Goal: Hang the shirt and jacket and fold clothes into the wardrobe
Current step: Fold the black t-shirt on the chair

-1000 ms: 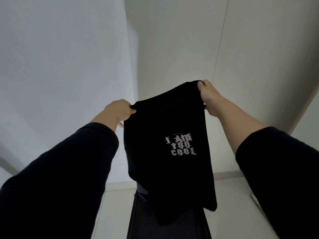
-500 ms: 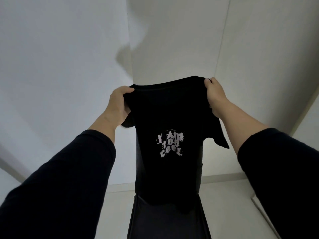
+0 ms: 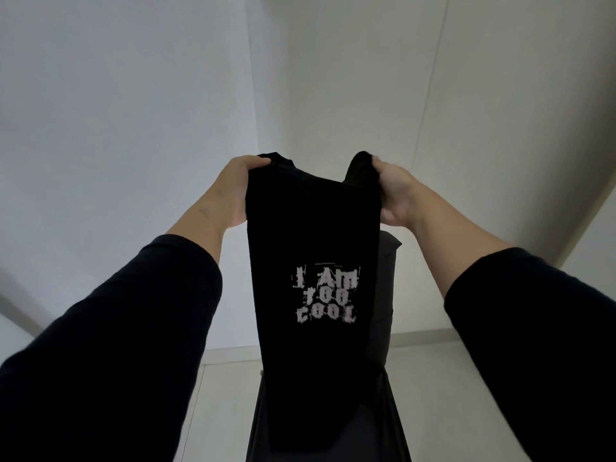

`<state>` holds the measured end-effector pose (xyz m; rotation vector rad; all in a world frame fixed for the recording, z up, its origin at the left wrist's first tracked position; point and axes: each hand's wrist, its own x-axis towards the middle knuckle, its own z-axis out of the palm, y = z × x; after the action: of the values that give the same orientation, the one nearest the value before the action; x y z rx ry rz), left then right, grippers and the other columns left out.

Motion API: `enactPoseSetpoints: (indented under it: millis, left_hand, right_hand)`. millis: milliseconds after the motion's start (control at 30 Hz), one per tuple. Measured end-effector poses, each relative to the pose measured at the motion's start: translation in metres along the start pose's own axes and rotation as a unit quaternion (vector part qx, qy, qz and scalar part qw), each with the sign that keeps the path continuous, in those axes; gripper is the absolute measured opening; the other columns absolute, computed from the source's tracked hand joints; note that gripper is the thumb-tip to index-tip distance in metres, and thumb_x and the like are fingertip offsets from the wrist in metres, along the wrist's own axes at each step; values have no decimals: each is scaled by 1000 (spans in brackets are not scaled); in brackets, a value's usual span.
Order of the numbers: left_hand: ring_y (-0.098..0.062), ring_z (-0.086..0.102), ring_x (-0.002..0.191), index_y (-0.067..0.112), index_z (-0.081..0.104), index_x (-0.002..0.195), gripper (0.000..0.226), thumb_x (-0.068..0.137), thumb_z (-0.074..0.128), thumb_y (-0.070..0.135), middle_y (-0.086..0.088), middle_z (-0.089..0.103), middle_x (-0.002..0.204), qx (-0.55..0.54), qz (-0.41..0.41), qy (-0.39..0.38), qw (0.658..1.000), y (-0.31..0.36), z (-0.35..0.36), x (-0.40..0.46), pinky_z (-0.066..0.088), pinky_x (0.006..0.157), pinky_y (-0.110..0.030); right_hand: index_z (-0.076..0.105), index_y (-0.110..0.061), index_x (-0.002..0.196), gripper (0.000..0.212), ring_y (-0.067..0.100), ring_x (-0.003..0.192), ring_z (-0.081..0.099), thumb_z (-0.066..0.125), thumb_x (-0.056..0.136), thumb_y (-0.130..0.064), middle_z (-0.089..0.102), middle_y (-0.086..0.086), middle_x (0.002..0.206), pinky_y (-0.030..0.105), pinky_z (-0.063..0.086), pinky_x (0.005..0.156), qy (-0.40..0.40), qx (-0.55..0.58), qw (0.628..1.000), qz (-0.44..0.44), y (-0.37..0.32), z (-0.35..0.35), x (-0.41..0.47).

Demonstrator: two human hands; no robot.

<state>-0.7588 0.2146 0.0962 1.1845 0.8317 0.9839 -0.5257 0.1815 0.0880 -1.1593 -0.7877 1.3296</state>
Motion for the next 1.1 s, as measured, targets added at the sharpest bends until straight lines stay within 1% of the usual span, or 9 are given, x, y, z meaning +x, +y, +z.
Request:
enactPoseSetpoints:
  millis: [133, 267, 367, 500, 667, 733, 867, 967, 1100]
  left_hand:
    - [-15, 69, 63, 12, 66, 92, 22, 94, 47, 24, -2, 71, 72, -4, -17, 12, 1000, -8, -1, 4, 54, 56, -21]
    - [-20, 69, 68, 10, 65, 92, 22, 94, 46, 22, -5, 69, 78, -31, -30, 26, 999, -18, 6, 12, 55, 62, -26]
    - [-22, 67, 66, 8, 65, 87, 24, 93, 46, 21, -7, 68, 74, -47, -37, 32, 998, -21, 16, 16, 53, 62, -28]
    - [-23, 64, 63, 7, 62, 83, 24, 91, 45, 21, -8, 64, 74, -86, -27, -1, 996, -14, 25, 19, 52, 66, -29]
    - [-20, 61, 54, 9, 60, 68, 28, 88, 45, 22, -4, 60, 61, -72, -30, -53, 996, -12, 33, -1, 51, 57, -23]
    - [-20, 60, 53, 9, 61, 62, 32, 87, 46, 23, -3, 60, 60, -55, -45, -67, 995, -20, 33, -16, 49, 56, -22]
    - [-19, 61, 52, 10, 60, 70, 27, 86, 47, 26, -2, 61, 60, -28, -87, -62, 994, -54, 34, -56, 49, 53, -21]
    - [-17, 60, 47, 9, 59, 73, 25, 87, 46, 25, -1, 61, 57, -25, -126, -56, 990, -88, 38, -93, 48, 48, -17]
    - [-17, 64, 55, 10, 61, 78, 21, 85, 50, 27, -1, 62, 64, -27, -161, -41, 986, -143, 43, -152, 51, 52, -20]
  right_hand:
    - [54, -13, 90, 29, 18, 60, 62, 42, 100, -37, 56, 5, 78, 28, 58, 57, -48, -29, 998, 15, 0, 11, -7]
    - [52, -8, 91, 20, 20, 56, 66, 54, 96, -27, 59, 8, 80, 31, 59, 57, -16, -45, 999, 22, 6, 10, -5]
    - [51, -7, 90, 18, 22, 65, 64, 51, 98, -23, 57, 10, 84, 32, 58, 63, 11, -9, 1000, 9, 12, 8, -3]
    - [49, -9, 85, 20, 19, 54, 62, 47, 99, -23, 53, 8, 77, 29, 57, 54, 18, 24, 999, -26, 8, 9, -5]
    - [47, -8, 89, 18, 21, 55, 62, 48, 99, -24, 54, 9, 76, 31, 58, 55, 1, 41, 999, -18, 9, 3, -31]
    - [49, -8, 88, 20, 21, 54, 63, 47, 99, -24, 55, 10, 74, 31, 58, 56, -1, 41, 999, -6, 22, -1, -44]
    - [51, -6, 92, 20, 23, 62, 64, 46, 99, -25, 58, 11, 79, 32, 60, 58, -6, 45, 998, 38, 60, -14, -74]
    - [60, -5, 98, 25, 24, 66, 70, 45, 99, -24, 68, 13, 86, 32, 60, 61, -17, 62, 995, 73, 99, -29, -103]
    - [66, -5, 100, 29, 24, 74, 72, 46, 98, -25, 73, 11, 91, 32, 61, 68, -9, 62, 991, 119, 156, -51, -150]
